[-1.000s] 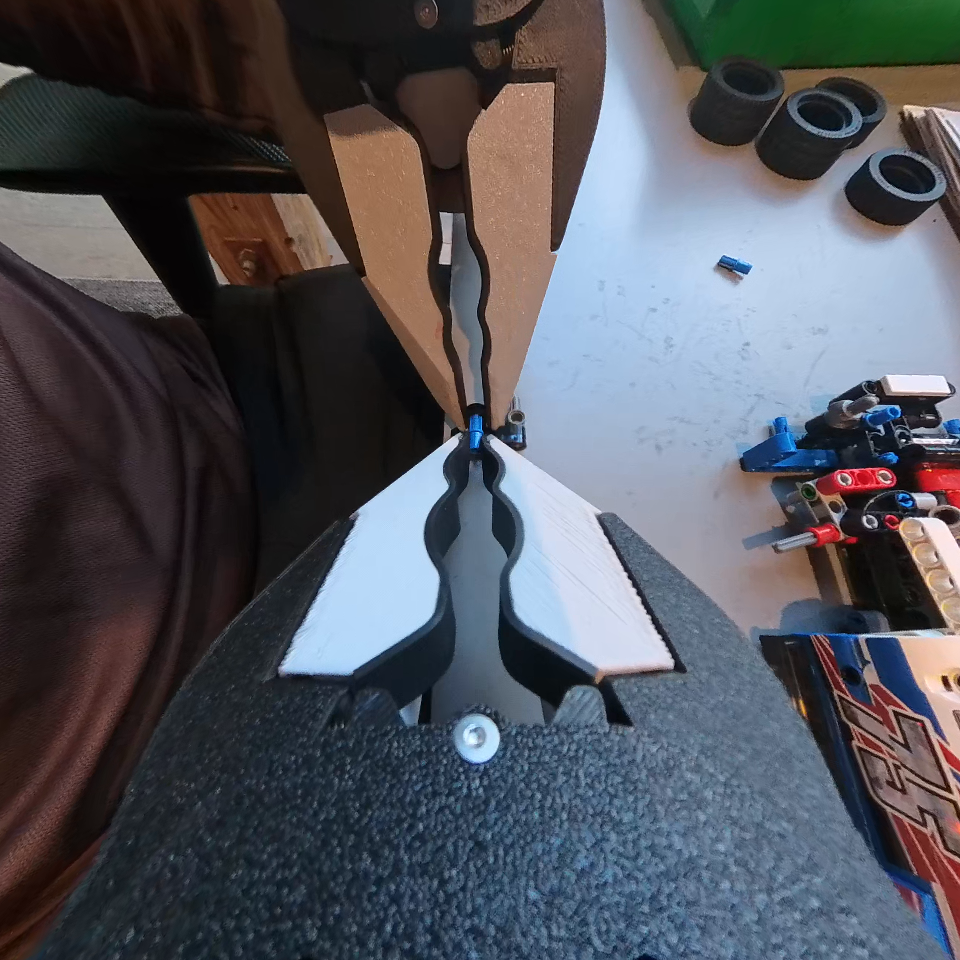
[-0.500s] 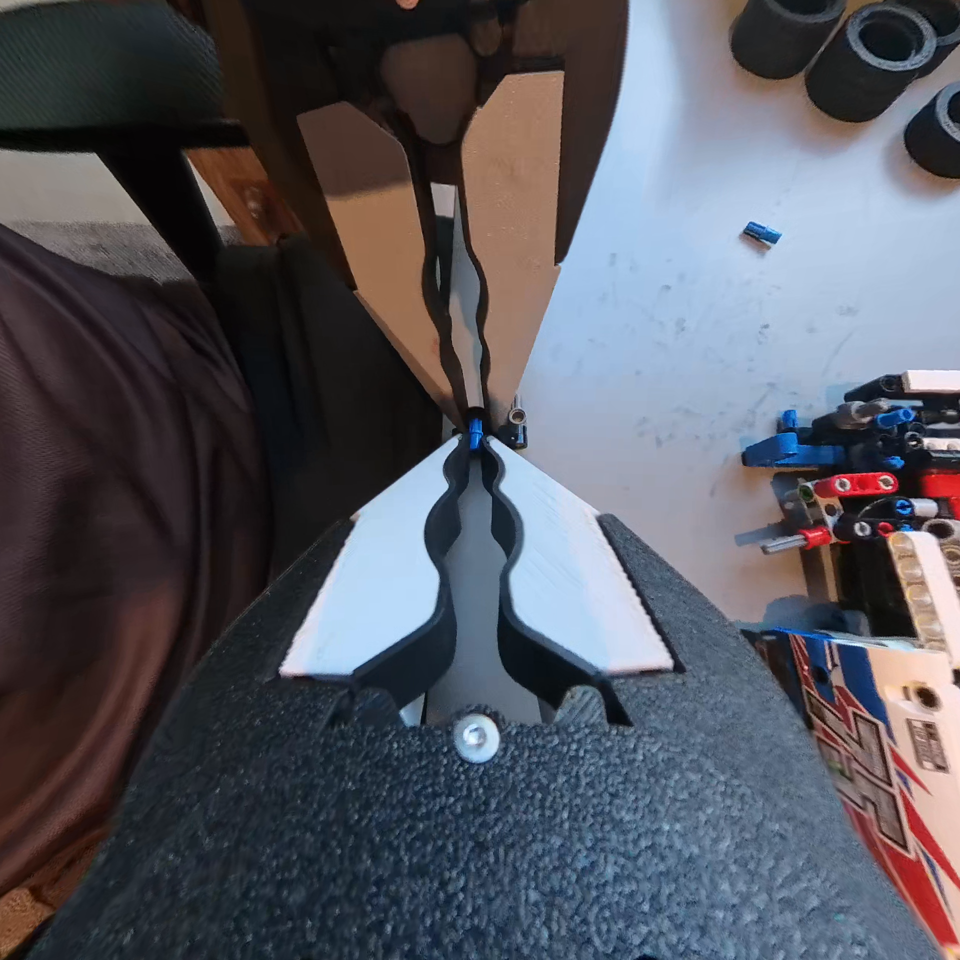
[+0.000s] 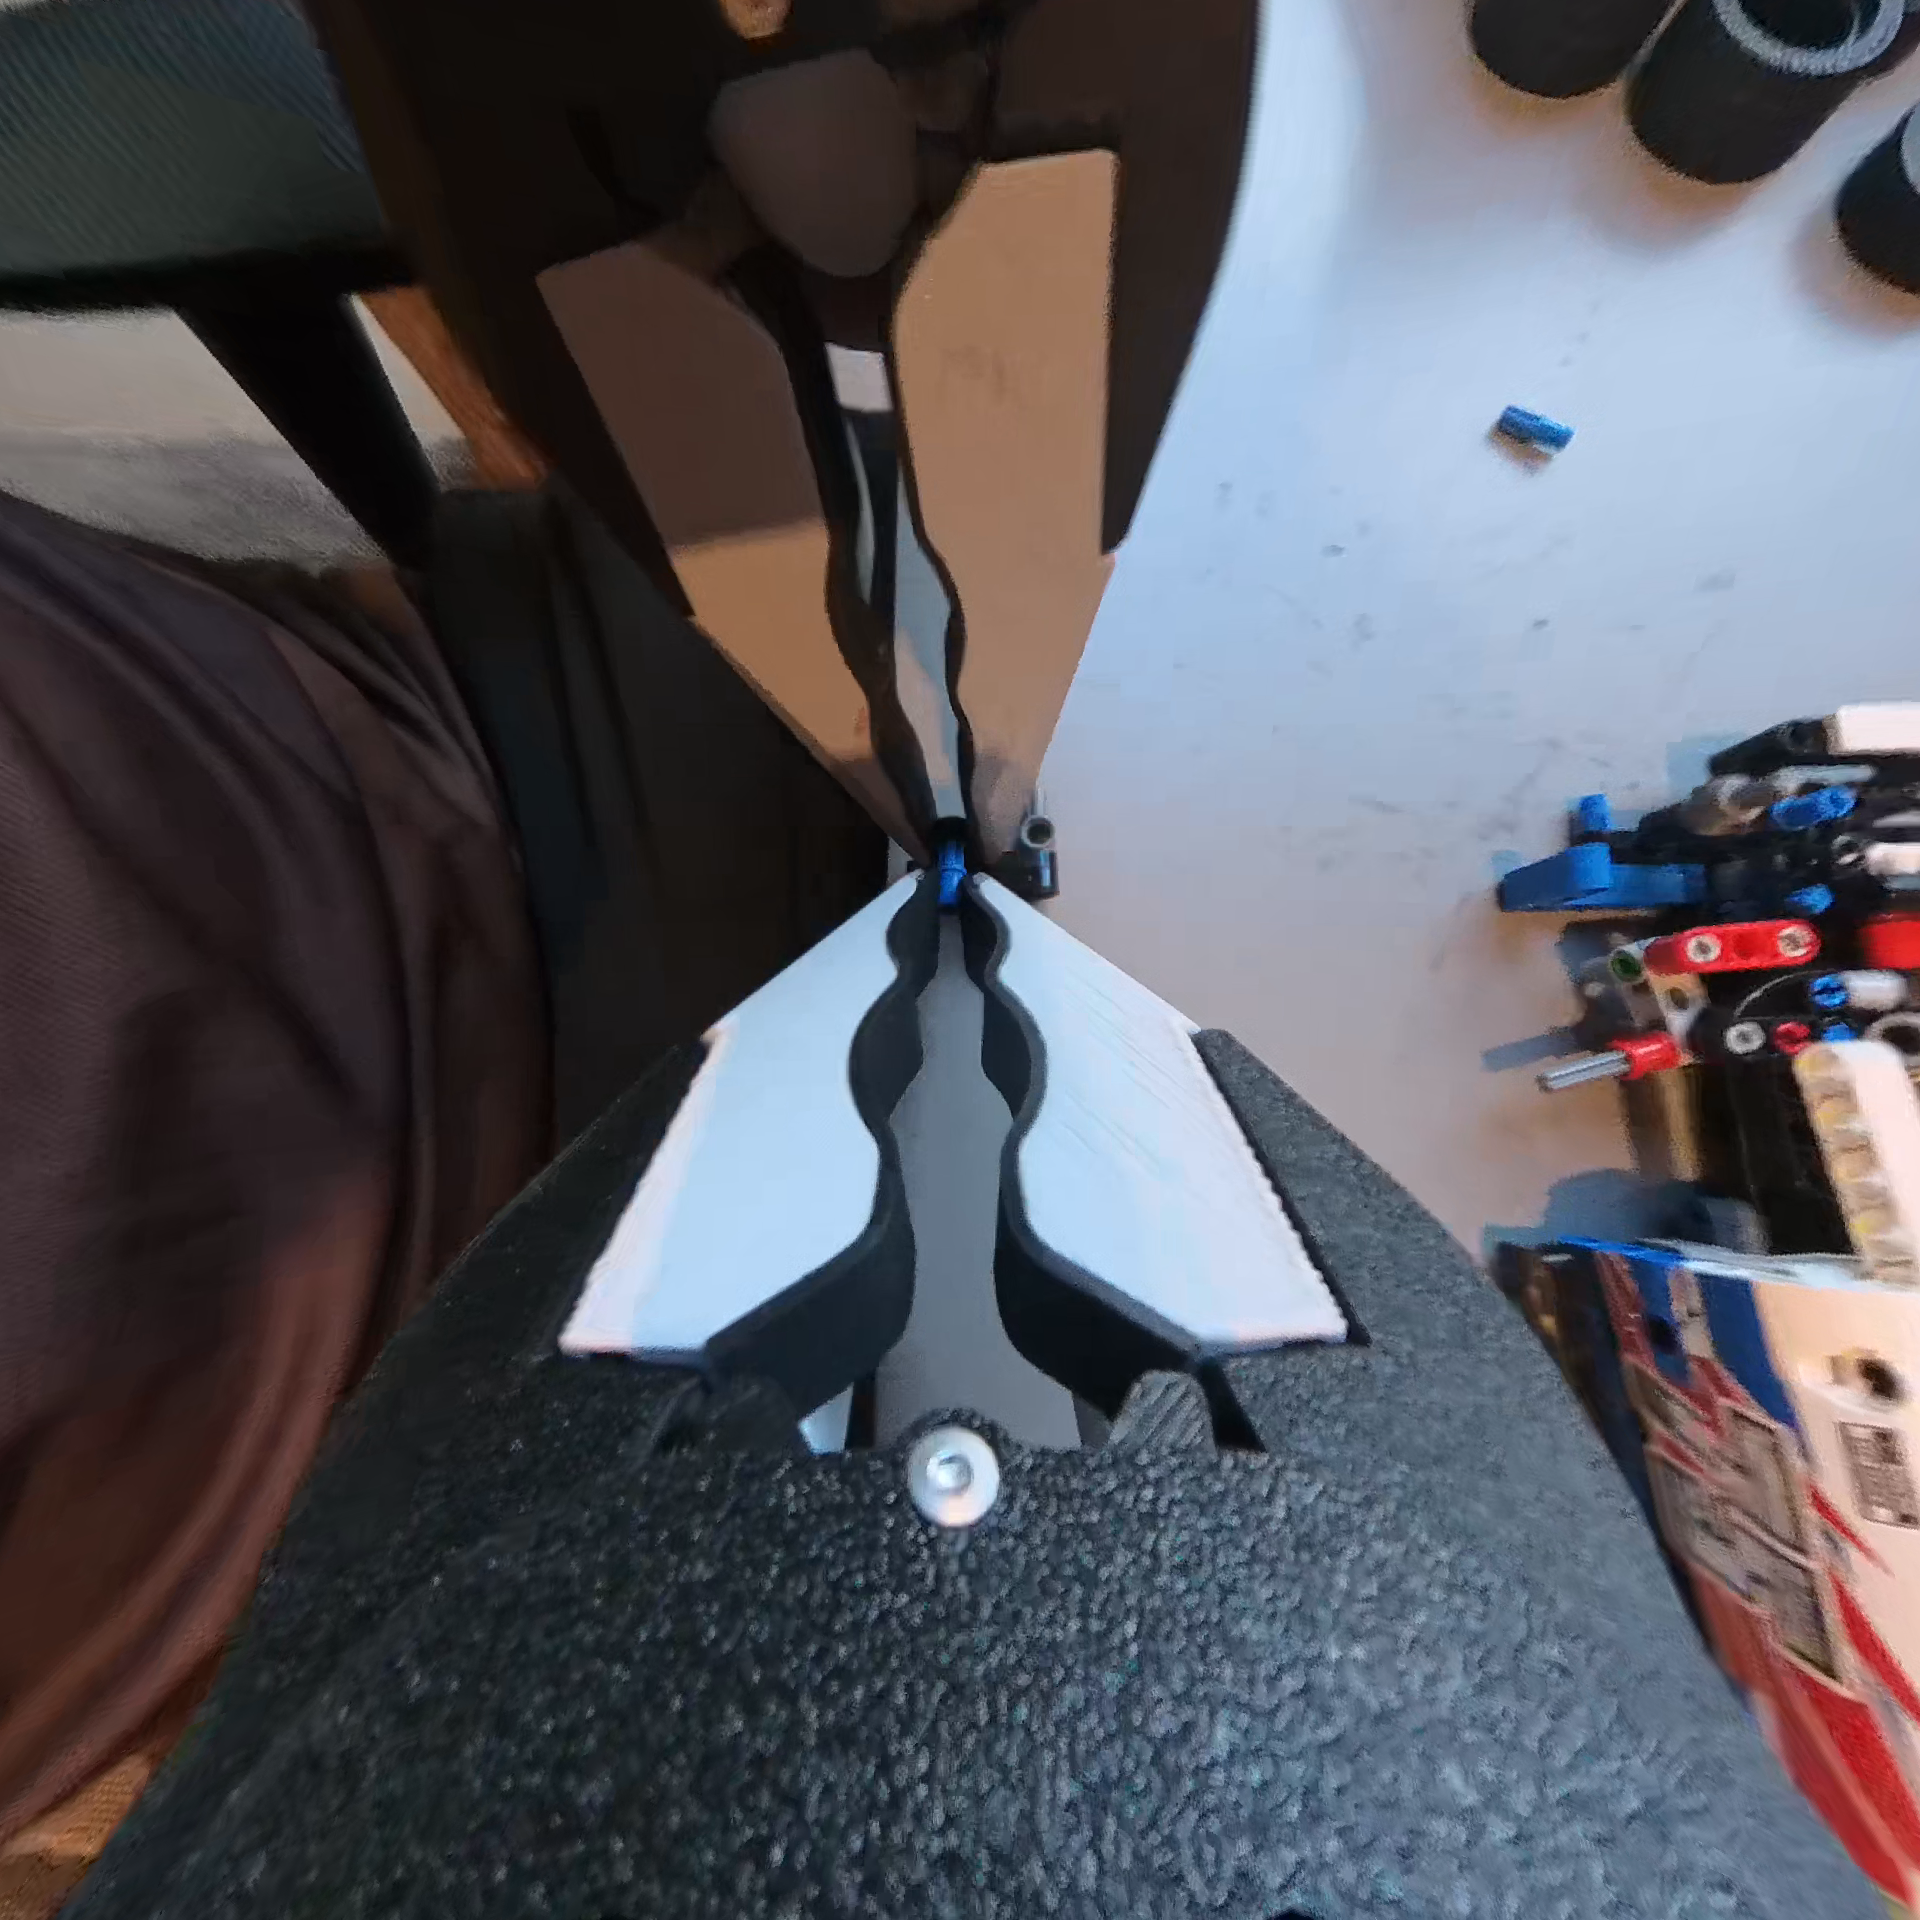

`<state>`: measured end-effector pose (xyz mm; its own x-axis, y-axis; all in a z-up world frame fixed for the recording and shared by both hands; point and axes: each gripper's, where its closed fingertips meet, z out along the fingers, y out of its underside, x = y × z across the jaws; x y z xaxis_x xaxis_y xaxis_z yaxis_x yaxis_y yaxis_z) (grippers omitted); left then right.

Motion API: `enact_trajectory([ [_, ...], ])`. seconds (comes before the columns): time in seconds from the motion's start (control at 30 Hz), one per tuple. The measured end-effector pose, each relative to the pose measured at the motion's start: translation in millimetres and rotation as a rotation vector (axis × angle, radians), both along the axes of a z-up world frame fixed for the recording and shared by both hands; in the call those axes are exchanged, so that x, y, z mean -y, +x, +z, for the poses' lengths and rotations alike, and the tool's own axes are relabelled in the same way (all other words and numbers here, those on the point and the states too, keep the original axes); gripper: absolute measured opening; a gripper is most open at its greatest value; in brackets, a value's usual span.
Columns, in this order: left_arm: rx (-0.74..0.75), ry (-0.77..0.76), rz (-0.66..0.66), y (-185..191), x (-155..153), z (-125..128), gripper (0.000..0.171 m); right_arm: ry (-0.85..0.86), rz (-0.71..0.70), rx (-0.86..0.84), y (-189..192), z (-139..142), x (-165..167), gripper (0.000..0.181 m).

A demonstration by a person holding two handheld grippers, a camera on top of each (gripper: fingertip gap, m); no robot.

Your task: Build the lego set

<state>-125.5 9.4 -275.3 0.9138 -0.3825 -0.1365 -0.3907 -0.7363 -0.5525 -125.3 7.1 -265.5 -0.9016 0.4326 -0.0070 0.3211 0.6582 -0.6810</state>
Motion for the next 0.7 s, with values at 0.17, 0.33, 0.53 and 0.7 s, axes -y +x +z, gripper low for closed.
enact_trajectory([
  [0.17, -0.001, -0.002, 0.004, -0.2, 0.0, -0.1, 0.003, -0.149, -0.056, 0.164, 0.9, -0.7, 0.5, 0.003],
  [0.33, 0.019, 0.004, 0.009, -0.1, 0.1, -0.2, 0.003, -0.03, -0.001, -0.012, -0.1, -0.6, 0.1, 0.003],
  [0.53, 0.018, -0.005, 0.005, -1.2, 1.4, -0.7, 0.003, 0.159, 0.073, -0.274, -2.3, 1.5, 1.8, 0.003],
  [0.7, 0.017, 0.012, 0.021, -1.1, 0.8, -0.8, 0.004, -0.045, -0.046, -0.041, -0.9, -0.2, 0.7, 0.003],
])
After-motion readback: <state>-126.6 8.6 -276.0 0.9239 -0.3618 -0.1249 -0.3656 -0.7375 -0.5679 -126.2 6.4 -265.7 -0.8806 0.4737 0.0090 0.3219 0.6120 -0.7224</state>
